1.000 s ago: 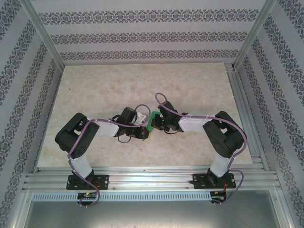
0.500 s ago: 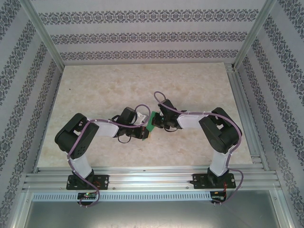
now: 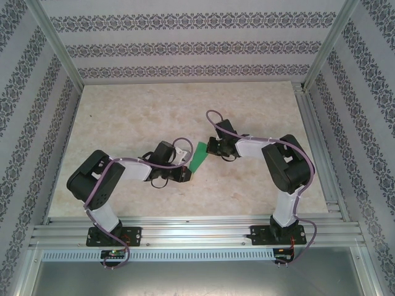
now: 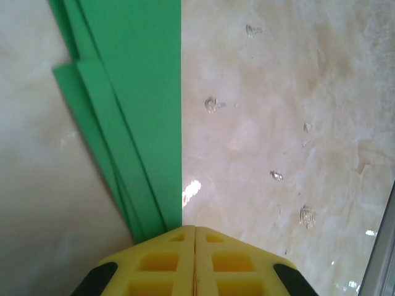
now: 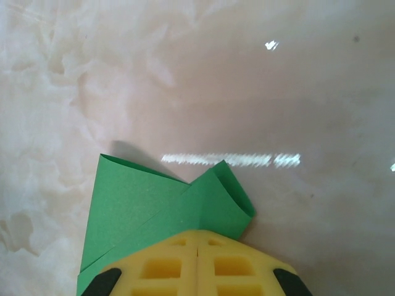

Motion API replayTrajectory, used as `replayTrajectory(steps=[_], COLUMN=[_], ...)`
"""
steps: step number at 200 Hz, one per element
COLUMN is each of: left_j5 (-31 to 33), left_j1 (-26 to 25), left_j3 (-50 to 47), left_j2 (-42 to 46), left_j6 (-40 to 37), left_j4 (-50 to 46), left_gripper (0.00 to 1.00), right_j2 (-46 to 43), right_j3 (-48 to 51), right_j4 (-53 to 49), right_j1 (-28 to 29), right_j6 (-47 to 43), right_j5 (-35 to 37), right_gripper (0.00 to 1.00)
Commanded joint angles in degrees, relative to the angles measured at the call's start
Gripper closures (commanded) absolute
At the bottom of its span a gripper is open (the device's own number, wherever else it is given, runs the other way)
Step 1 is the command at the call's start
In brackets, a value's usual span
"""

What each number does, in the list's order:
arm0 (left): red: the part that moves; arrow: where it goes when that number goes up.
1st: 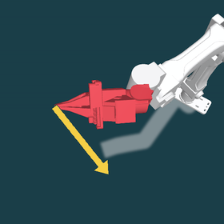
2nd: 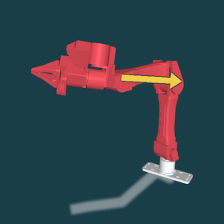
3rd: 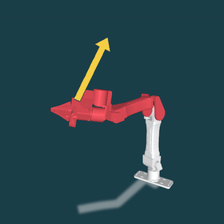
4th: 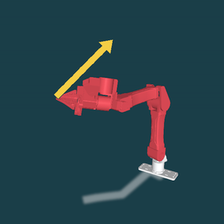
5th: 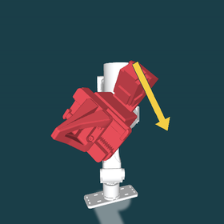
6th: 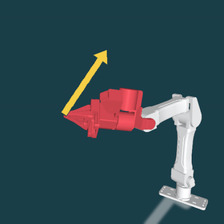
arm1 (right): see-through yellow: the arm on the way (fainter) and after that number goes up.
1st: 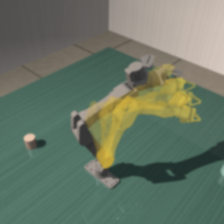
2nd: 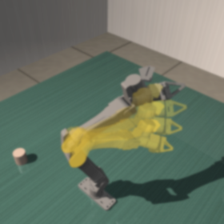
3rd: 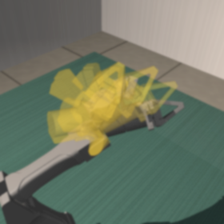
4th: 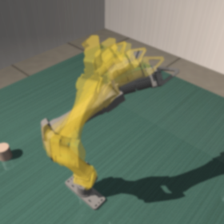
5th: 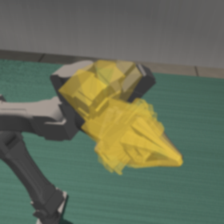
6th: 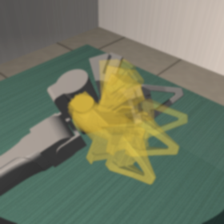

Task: Fold a paper plane with a square sheet of paper (fold left side to right side)
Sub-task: Fold the wing for the fifth time at the center of the table.

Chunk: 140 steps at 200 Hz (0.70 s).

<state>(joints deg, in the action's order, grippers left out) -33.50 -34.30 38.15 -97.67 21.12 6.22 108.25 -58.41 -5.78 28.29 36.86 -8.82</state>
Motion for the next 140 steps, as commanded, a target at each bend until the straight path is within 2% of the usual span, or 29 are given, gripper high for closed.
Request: replayTrajectory(steps=[1,75,94,121,140], left_j5=[2.33,4.75,4.96,6.38,6.61], left_j1=[-0.64,-0.34,0.38,1.67,1.81], left_j3=[-2.96,-5.25,-2.7,2.16,5.4], left_j2=[2.03,11.21,14.39,16.41,15.09], left_j6=[0.31,1.83,2.97,4.07,4.11], left_j4=[-7.43,-10.65,-13.28,-17.79,-20.3], left_gripper=[0.9,0.89,0.84,0.63,0.57], right_j2=[3.25,0.12,-3.35,-10.46,-15.97], right_j3=[0.31,-0.79,-1.61,-3.03,-2.79], right_j4=[-3.57,-3.01,-3.97,-9.18,-13.53], right_j1=[-1.97,-1.71,-1.75,-2.6,-3.32], right_j6=[-1.97,-1.4,-1.38,-3.28,-5.87], right_j5=[6.71,3.05,2.35,5.22,7.95], right_gripper=[0.98,0.97,0.92,0.77,0.69])
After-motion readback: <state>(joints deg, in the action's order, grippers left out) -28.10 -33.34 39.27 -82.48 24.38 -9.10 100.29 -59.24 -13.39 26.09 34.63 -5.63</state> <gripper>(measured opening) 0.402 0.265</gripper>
